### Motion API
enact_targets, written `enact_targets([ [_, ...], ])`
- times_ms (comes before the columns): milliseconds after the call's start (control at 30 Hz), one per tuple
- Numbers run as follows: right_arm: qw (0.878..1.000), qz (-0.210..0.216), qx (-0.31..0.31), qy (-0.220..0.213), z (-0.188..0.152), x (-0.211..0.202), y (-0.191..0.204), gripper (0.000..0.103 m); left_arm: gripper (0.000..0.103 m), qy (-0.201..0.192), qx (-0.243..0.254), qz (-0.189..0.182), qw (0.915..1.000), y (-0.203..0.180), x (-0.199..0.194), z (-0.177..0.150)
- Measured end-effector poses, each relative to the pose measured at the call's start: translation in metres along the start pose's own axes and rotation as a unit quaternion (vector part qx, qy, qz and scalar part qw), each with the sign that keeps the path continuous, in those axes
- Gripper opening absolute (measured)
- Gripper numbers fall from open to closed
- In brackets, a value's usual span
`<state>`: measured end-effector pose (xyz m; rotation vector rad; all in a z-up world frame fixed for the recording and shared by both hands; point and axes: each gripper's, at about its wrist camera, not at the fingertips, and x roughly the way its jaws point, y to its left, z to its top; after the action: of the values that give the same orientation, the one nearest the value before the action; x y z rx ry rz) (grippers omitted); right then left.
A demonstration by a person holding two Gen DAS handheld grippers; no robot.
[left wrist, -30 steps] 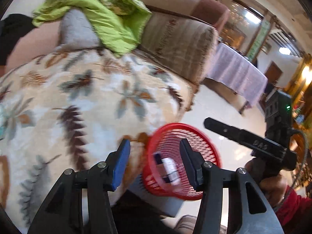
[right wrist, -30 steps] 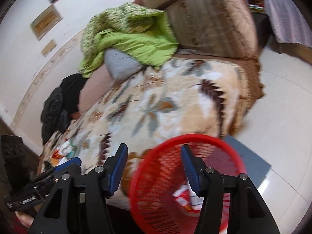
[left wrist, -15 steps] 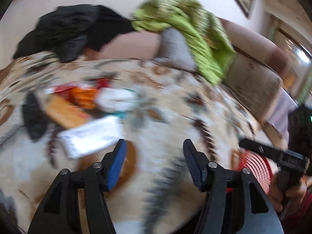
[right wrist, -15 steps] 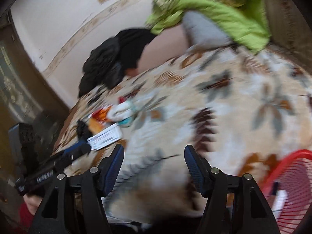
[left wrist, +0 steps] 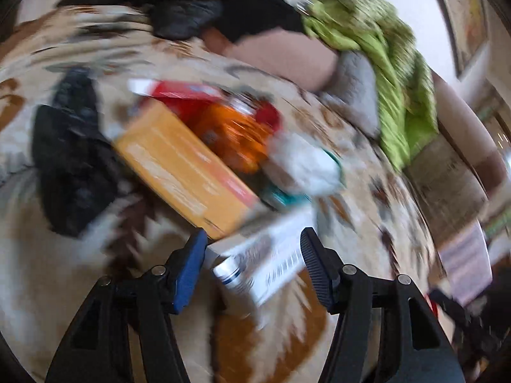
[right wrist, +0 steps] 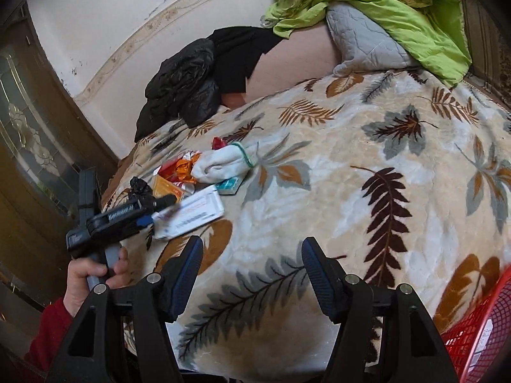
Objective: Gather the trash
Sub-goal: 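Return the left tool to the bed and grasp the white tablet box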
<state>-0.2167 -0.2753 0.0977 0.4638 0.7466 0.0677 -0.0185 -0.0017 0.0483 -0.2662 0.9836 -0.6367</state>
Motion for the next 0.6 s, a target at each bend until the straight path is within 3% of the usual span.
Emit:
enact_targets([
  [133,1.0,0.015,0.016,-0.002,0.0,-0.003,-0.006,0.068,0.059,0.07,0.085,-0.088,0.9901,-0.043,-0.007,-0.034],
  [200,1.0,0.018,0.017,-0.005,-0.001,-0.004,-0.007,0.068,0.059,0.053,0.121,-0.068,0.9889,-0.056,-0.016,-0.04],
  [267,1.0,0.021,0.019,-0.006,-0.001,-0.004,-0.007,0.068,0.059,0.041,0.105,-0.058,0.9918,-0.051,-0.016,-0.034],
  [367,1.0,0.02,0.014,-0.008,-0.002,-0.005,-0.006,0.068,0.059,0.036,0.062,-0.012,0.9974,-0.036,-0.003,-0.025],
  [467,1.0,0.018,0.012,-0.01,-0.002,-0.007,-0.006,0.068,0.059,0.046,0.034,0.001,0.9984,-0.028,0.017,-0.016],
  [600,1.0,0.019,0.018,-0.009,-0.002,-0.007,-0.009,0.068,0.06,0.058,0.028,0.046,0.9968,-0.034,0.041,-0.015],
])
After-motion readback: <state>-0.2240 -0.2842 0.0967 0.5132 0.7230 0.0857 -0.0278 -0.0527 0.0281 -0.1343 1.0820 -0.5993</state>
